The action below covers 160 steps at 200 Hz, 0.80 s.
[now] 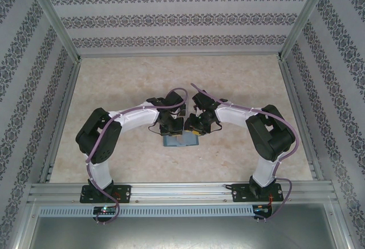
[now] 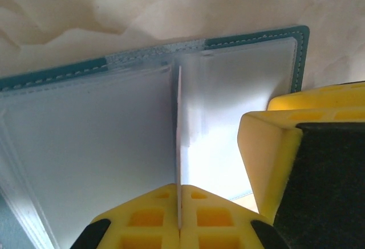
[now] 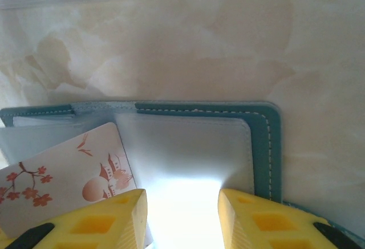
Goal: Take the credit cards out of the card holder
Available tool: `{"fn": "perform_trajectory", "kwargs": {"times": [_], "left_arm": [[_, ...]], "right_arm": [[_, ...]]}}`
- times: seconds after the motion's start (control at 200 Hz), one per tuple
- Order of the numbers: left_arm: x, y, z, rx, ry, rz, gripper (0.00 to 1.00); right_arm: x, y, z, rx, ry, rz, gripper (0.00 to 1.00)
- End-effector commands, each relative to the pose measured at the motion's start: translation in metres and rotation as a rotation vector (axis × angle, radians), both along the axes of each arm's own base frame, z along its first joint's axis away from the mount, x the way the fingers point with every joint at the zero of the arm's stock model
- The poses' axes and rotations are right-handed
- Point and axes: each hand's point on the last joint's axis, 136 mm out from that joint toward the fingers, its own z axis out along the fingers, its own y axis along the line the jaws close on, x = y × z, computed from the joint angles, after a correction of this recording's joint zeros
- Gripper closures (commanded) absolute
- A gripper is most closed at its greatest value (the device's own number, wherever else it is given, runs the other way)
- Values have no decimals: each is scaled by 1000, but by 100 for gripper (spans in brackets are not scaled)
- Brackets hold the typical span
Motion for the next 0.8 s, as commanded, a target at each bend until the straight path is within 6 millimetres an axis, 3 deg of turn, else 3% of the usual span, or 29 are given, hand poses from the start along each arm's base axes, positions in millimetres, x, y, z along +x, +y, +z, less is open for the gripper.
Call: {"fn": "perform_trajectory", "kwargs": {"times": [0.0,0.38,0.545,0.665,0.794], "left_arm": [[-2,4,23,16,-46,-23,98],[-6,9,51,5,-106,-137,100],[-11,6,55,-6,-110,-331,100],[-27,2,61,-51,-96,-553,100],[-31,6,73,-53,-185,-755,100]], "right_arm": [[-7,-7,-1,-58,14,10,61],[-2,0,23,-16,-26,56,60],[1,-3,28,-10,-35,72,61],[3,-10,33,-12,-43,64,61],[4,-19,36,-18,-47,52,61]]}}
